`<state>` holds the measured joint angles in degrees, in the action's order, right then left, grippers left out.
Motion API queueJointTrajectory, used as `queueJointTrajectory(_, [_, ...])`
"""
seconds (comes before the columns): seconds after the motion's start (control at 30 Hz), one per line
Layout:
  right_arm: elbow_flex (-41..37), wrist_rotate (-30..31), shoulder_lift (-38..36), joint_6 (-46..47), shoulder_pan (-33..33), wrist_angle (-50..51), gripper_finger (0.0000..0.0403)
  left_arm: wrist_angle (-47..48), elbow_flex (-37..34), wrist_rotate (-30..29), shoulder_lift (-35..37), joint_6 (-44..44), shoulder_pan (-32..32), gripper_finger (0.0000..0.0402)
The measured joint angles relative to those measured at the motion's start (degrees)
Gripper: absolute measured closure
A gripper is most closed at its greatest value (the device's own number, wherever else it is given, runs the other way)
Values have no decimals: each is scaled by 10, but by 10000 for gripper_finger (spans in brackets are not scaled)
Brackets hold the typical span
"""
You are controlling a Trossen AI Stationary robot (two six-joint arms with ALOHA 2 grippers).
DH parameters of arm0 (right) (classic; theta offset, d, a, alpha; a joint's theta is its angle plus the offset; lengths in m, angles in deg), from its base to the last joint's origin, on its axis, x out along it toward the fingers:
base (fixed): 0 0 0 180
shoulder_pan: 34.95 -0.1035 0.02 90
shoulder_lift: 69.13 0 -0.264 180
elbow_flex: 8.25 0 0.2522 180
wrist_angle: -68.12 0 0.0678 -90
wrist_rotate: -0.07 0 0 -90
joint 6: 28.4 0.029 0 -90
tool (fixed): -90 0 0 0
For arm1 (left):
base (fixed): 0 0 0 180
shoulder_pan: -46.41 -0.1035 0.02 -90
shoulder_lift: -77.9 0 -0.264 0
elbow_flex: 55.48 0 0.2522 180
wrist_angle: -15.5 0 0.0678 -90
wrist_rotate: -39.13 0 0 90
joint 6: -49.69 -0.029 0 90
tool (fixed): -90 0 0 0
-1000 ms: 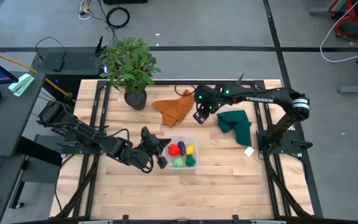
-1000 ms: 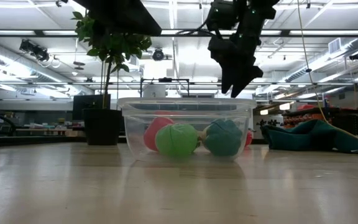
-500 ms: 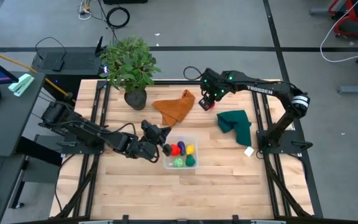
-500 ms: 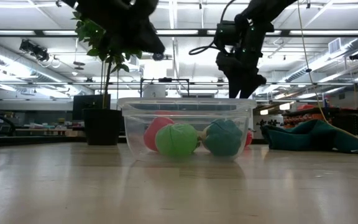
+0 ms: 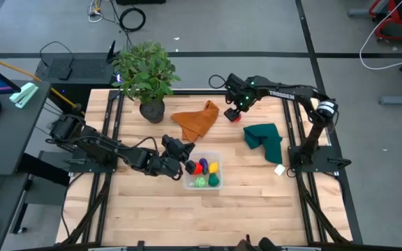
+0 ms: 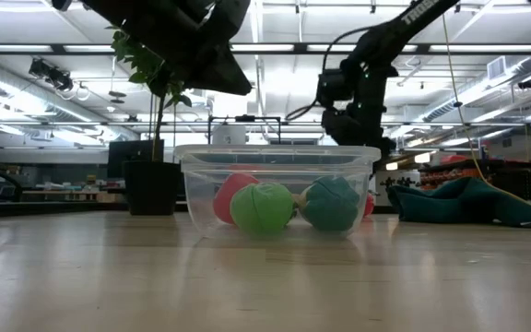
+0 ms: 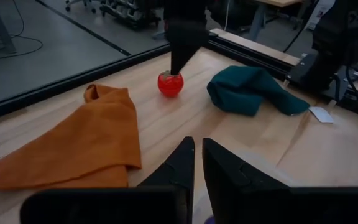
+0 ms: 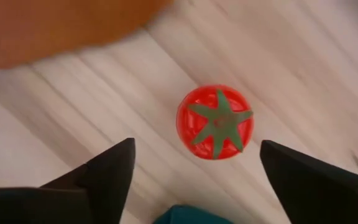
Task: Pick and placing Produce into tupperware
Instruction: Put the tomato into the transparent bin
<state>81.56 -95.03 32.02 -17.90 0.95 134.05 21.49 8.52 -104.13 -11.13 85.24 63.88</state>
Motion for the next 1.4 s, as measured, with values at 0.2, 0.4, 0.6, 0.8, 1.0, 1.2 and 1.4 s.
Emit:
queueJointTrajectory(0.2, [0,20,32,16,-1,-3,56,-2,0,0,0,0,0,367])
queueJointTrajectory(0.4, [0,32,52,29,0,-11,53,-6,0,2,0,1,0,371])
queueJointTrajectory(0.6, [0,32,81,38,0,-14,58,-6,0,6,0,0,0,363])
queueJointTrajectory(0.8, [-1,35,90,49,-2,-27,69,-6,0,6,0,-1,0,369])
queueJointTrajectory(1.0, [-1,34,90,51,0,-31,97,-7,0,6,0,-2,0,376])
queueJointTrajectory(1.2, [-1,33,90,51,0,-31,125,-7,0,6,0,-2,0,371])
queueJointTrajectory(1.4, [-1,33,89,51,0,-31,151,-7,0,6,0,-2,0,369])
